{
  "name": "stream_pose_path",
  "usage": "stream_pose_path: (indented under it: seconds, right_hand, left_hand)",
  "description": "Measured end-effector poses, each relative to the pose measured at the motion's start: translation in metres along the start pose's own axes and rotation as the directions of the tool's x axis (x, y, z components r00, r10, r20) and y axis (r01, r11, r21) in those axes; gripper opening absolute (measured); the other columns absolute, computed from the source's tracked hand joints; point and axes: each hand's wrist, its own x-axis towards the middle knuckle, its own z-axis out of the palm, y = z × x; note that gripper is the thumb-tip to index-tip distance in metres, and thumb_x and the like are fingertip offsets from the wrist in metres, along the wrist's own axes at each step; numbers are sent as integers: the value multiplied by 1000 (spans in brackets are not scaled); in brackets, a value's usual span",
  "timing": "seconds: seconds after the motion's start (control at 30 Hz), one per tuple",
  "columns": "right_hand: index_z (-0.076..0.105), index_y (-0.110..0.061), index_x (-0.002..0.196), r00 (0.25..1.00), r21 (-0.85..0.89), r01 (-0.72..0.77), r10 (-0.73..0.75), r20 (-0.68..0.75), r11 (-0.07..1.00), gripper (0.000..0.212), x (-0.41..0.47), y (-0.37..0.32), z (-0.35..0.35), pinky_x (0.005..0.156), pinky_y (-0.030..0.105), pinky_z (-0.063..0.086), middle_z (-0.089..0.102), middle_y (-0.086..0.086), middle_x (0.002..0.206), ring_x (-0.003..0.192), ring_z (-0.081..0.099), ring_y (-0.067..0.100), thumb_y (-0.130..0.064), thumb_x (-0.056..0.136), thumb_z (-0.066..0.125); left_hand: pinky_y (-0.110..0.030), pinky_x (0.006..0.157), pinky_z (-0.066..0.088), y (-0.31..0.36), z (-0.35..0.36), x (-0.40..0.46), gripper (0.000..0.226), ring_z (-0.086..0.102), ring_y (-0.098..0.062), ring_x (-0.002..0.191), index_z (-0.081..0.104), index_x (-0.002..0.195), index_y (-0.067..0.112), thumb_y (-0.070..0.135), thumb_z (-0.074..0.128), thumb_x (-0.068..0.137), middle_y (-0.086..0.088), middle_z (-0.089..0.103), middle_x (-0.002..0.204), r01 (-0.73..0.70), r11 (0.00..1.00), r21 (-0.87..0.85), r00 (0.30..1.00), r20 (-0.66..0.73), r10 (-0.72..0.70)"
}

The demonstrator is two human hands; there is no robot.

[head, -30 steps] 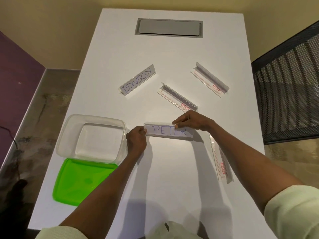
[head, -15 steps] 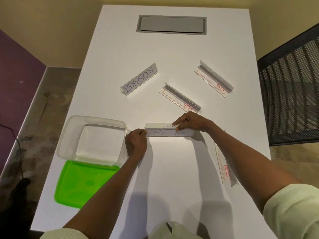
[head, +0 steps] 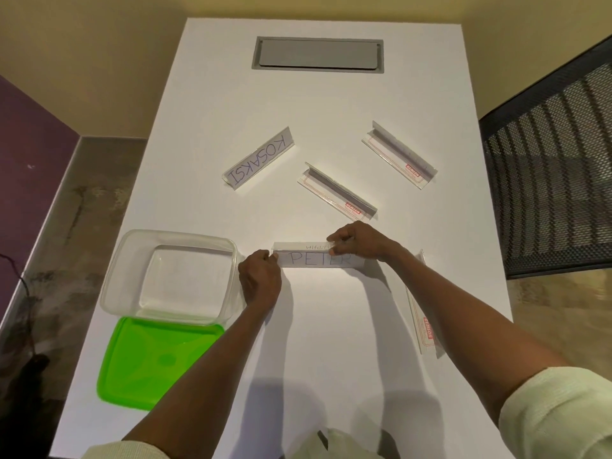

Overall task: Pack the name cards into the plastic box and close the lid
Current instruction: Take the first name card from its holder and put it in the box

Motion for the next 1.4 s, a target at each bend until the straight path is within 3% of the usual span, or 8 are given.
stream_pose_path:
  seconds: [0.2, 0.37, 0.57, 0.67, 0.8, 0.9, 1.1, 1.4]
  right_hand:
    - [76, -19, 101, 929, 47, 2, 15, -369, 999, 27, -21, 1, -5, 91, 32, 50, 73, -3, 110, 95, 67, 13, -36, 82, 72]
    - [72, -19, 111, 904, -100, -24, -22, -427, 995, 30, -44, 8, -6, 85, 22, 43, 70, -2, 119, 98, 63, 12, -32, 84, 67]
    - [59, -14, 128, 915, -437, 3, -178, -361, 900, 48, -69, 16, 6, 94, 36, 45, 62, 6, 128, 120, 50, 27, -21, 82, 70]
    - [62, -6, 122, 872, -457, 48, -261, -415, 888, 45, -74, 22, 16, 86, 42, 49, 65, 12, 119, 112, 55, 33, -8, 78, 71]
    - [64, -6, 118, 881, -443, 43, -243, -406, 895, 47, -74, 21, 23, 79, 44, 52, 67, 15, 111, 103, 58, 35, -6, 73, 76]
    - [65, -4, 113, 890, -499, 68, -278, -360, 864, 49, -69, 21, 25, 75, 40, 52, 70, 14, 106, 100, 60, 34, -4, 66, 78]
    - [63, -3, 97, 892, -577, 56, -300, -337, 815, 36, -62, 18, 26, 62, 37, 51, 70, 11, 83, 87, 59, 34, -2, 63, 73]
    - [65, -6, 83, 864, -647, 68, -370, -343, 759, 33, -61, 12, 27, 51, 27, 45, 67, 6, 66, 78, 68, 34, -1, 55, 82]
  left_hand:
    - [-35, 103, 37, 8, -8, -8, 41, 46, -29, 123, 50, 131, 4, 4, 51, 90, -12, 57, 130, -289, 954, 78, 957, 18, 289]
    - [-41, 84, 46, 3, -21, 7, 45, 50, -39, 115, 58, 122, -1, -6, 60, 77, -18, 66, 112, -630, 714, 307, 777, 247, 579]
    - [-55, 91, 48, -1, -25, 28, 37, 64, -48, 98, 70, 95, -8, -7, 70, 58, -23, 72, 87, -822, 442, 361, 564, 403, 720]
    - [-47, 99, 42, -8, -26, 34, 35, 60, -43, 110, 70, 100, -2, 3, 58, 68, -18, 73, 95, -801, 507, 319, 599, 417, 684]
    - [-32, 67, 35, 2, -25, 37, 31, 62, -31, 82, 65, 78, 6, 20, 38, 70, -13, 68, 68, -778, 486, 398, 628, 479, 614]
    - [-28, 52, 30, 13, -27, 35, 10, 54, -28, 62, 64, 73, 5, 9, 56, 69, -15, 61, 61, -754, 485, 442, 656, 466, 594]
    - [-33, 54, 41, 12, -25, 35, 15, 56, -29, 60, 68, 72, 5, -2, 66, 58, -15, 61, 53, -801, 296, 520, 574, 531, 623]
    - [-32, 53, 40, 4, -16, 39, 18, 52, -28, 59, 65, 68, 8, -7, 68, 59, -10, 53, 51, -795, 277, 539, 564, 491, 664]
